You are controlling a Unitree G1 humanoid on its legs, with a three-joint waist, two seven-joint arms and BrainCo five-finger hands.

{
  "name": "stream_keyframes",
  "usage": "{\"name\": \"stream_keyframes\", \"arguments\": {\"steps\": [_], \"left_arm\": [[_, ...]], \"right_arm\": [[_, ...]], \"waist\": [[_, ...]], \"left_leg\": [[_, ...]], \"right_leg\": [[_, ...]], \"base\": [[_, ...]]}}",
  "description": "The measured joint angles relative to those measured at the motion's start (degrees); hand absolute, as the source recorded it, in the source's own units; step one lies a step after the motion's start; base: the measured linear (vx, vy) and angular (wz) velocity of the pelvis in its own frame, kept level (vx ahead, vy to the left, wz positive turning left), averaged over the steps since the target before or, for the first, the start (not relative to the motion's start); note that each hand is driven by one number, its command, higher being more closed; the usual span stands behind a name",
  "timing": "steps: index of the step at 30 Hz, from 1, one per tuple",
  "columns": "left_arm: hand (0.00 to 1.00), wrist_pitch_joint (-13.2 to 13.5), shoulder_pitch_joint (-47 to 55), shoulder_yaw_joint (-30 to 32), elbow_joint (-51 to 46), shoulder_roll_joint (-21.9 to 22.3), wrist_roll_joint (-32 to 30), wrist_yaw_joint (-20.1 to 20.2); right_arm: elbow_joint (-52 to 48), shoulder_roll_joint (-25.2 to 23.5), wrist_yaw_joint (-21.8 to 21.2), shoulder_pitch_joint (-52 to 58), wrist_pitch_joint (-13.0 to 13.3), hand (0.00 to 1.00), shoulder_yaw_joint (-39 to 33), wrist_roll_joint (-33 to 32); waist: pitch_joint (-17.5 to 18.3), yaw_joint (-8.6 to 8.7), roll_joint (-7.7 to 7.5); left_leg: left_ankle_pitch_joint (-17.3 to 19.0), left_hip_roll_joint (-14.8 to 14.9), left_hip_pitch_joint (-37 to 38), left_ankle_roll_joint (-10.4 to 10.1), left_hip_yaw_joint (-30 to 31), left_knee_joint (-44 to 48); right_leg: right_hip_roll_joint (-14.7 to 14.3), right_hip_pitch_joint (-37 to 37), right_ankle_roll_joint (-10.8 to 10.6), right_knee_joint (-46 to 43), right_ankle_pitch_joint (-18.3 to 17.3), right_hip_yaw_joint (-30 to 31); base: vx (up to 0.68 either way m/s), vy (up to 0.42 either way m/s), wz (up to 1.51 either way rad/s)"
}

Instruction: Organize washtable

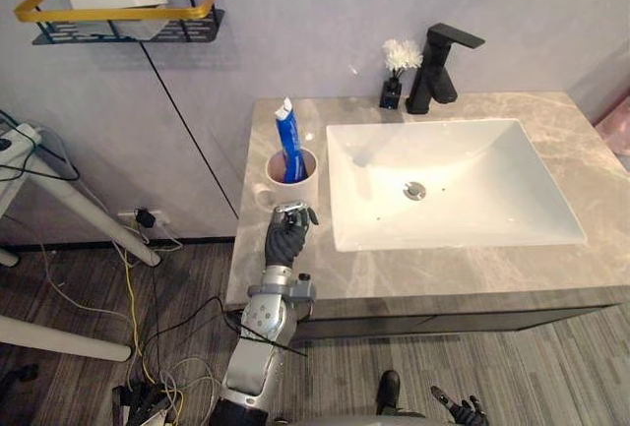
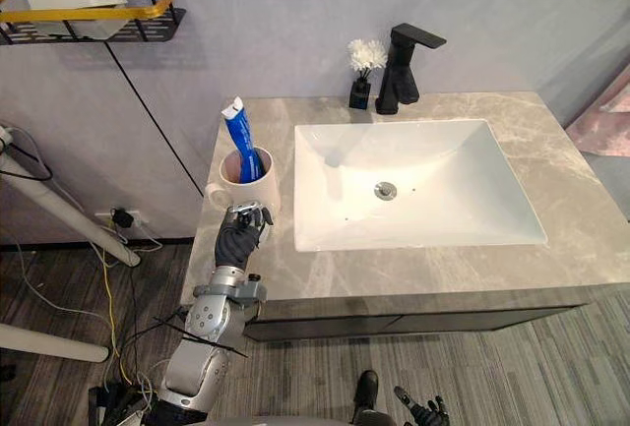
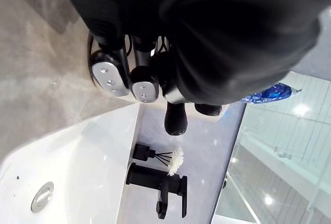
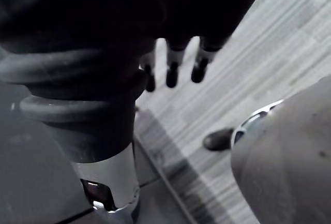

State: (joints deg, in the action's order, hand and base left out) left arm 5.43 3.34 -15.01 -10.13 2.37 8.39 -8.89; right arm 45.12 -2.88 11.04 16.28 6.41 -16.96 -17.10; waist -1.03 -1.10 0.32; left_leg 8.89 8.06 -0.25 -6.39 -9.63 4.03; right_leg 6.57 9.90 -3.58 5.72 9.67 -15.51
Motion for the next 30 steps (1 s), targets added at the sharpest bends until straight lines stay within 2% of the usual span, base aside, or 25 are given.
{"name": "stream_keyframes", "arguments": {"steps": [6,8,13,20,30], "left_arm": [[1.00,0.0,-0.1,0.2,0.0,0.8,1.1,0.0],[1.00,0.0,-0.1,0.2,-0.1,0.8,1.2,0.0],[1.00,0.0,-2.5,1.3,0.0,0.8,0.9,-0.3],[1.00,-0.2,-5.6,5.4,0.6,0.8,-1.9,-3.8],[1.00,-0.2,-8.4,10.5,0.6,0.8,-2.5,-6.2]], "right_arm": [[-2.9,-0.9,0.0,2.0,0.0,0.00,0.4,0.0],[-4.2,-1.1,0.0,2.9,0.1,0.00,0.5,0.0],[-6.2,-1.1,-0.1,3.9,0.1,0.00,1.2,0.0],[-8.6,-1.3,-0.3,4.2,0.0,0.00,3.4,0.0],[-11.2,-1.2,-1.2,4.4,0.0,0.00,3.5,1.5]], "waist": [[-1.0,-0.06,-1.59],[-0.8,0.02,-1.72],[-1.0,0.07,-1.41],[-2.0,0.20,-1.16],[-3.4,0.23,-1.13]], "left_leg": [[0.8,0.1,-0.3,0.5,-1.3,0.2],[1.6,0.3,-1.3,0.8,-1.9,1.2],[1.5,0.1,-3.1,0.6,-2.7,1.9],[1.5,-0.1,-3.1,0.5,-4.0,1.9],[1.6,0.0,-4.0,0.5,-4.6,2.0]], "right_leg": [[0.0,0.6,0.2,0.0,1.1,0.9],[0.0,1.5,0.1,0.0,1.3,1.6],[-0.2,3.7,0.3,0.0,1.8,2.5],[-0.3,4.5,0.3,0.0,2.0,3.7],[-0.4,5.8,0.4,0.0,2.5,4.4]], "base": [[-0.06,-0.020,-0.06],[-0.04,-0.015,-0.17],[0.02,-0.011,-0.10],[0.03,-0.009,-0.10],[0.00,-0.014,-0.02]]}}
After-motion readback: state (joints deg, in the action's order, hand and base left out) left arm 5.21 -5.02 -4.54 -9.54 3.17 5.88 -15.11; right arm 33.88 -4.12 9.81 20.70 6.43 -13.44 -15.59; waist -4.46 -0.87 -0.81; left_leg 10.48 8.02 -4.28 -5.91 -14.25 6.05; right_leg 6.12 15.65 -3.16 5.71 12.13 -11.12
